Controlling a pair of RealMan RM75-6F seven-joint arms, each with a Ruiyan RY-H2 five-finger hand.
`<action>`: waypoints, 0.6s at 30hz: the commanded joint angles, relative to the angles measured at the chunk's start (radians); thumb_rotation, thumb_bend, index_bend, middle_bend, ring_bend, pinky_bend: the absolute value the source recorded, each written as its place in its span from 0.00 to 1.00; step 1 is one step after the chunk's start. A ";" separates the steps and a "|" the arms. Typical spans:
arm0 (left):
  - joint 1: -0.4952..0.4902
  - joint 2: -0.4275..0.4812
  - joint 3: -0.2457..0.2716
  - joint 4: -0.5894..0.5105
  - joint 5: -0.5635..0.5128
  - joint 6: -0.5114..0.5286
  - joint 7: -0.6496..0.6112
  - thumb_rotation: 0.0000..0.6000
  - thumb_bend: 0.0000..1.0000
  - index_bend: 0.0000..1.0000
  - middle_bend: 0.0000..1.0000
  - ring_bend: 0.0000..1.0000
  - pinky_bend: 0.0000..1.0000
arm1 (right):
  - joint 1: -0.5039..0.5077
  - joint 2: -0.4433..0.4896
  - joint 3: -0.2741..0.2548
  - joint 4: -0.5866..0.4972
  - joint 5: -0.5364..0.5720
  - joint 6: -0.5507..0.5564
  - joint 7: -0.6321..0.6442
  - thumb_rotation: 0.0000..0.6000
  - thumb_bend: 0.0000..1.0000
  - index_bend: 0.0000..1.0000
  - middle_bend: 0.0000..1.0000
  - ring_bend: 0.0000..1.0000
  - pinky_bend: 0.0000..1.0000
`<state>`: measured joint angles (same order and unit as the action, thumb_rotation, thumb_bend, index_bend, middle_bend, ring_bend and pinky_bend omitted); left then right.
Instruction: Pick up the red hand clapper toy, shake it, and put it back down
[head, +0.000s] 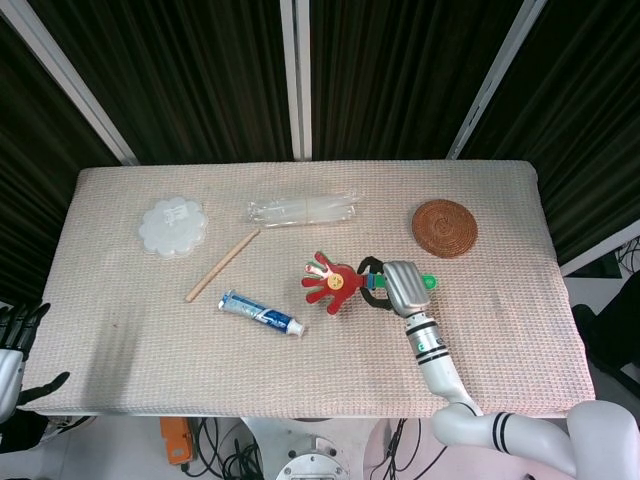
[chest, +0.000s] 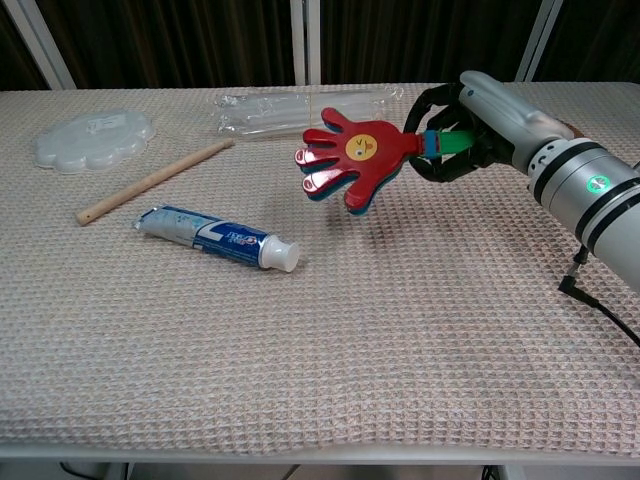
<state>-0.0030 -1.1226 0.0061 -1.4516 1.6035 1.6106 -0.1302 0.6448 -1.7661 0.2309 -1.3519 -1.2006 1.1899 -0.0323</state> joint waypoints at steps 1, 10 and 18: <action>0.000 -0.001 0.000 0.001 -0.001 -0.001 0.000 1.00 0.10 0.04 0.02 0.00 0.03 | -0.018 0.027 0.037 -0.039 -0.028 0.025 0.081 1.00 0.53 0.79 0.78 0.89 1.00; -0.002 -0.001 -0.001 -0.001 -0.001 -0.002 0.006 1.00 0.10 0.04 0.02 0.00 0.03 | -0.074 0.124 0.165 -0.243 -0.044 0.051 0.512 1.00 0.55 0.82 0.83 0.92 1.00; -0.002 -0.003 -0.002 0.000 -0.002 -0.001 0.007 1.00 0.10 0.04 0.02 0.00 0.03 | -0.164 0.320 0.292 -0.511 0.076 -0.144 1.012 1.00 0.59 0.82 0.84 0.92 1.00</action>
<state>-0.0051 -1.1254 0.0038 -1.4517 1.6018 1.6094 -0.1230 0.5375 -1.5658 0.4391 -1.7260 -1.1845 1.1680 0.7309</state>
